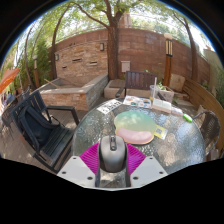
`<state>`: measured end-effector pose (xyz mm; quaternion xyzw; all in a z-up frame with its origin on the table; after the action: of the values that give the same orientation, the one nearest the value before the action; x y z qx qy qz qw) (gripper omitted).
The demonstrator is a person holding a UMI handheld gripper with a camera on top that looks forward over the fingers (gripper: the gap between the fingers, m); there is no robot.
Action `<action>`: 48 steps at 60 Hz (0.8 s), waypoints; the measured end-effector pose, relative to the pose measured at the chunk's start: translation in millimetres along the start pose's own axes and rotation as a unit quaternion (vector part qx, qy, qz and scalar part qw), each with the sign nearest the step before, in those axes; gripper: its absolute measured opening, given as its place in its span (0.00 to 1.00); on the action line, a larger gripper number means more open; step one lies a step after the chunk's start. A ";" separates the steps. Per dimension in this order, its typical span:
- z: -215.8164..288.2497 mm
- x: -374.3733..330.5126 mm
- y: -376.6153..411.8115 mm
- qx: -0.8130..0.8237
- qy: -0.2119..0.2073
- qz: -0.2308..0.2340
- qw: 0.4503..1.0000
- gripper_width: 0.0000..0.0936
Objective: Arrange mouse
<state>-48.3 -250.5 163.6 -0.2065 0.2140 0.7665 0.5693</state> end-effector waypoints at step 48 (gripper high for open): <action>56.6 244.4 -170.0 0.068 0.075 -0.054 0.993 0.58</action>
<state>45.9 17.3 57.5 -0.2355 0.2957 0.7006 0.6051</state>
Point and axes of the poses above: the point between the fingertips, and its own axes, seen from behind it with the camera up: y to the left, z up, x forward, the way the camera looks, the point moved 9 cm from there along -x, backward, against the way the camera looks, and after that the axes turned 9 degrees about z, right-handed, at the moved point
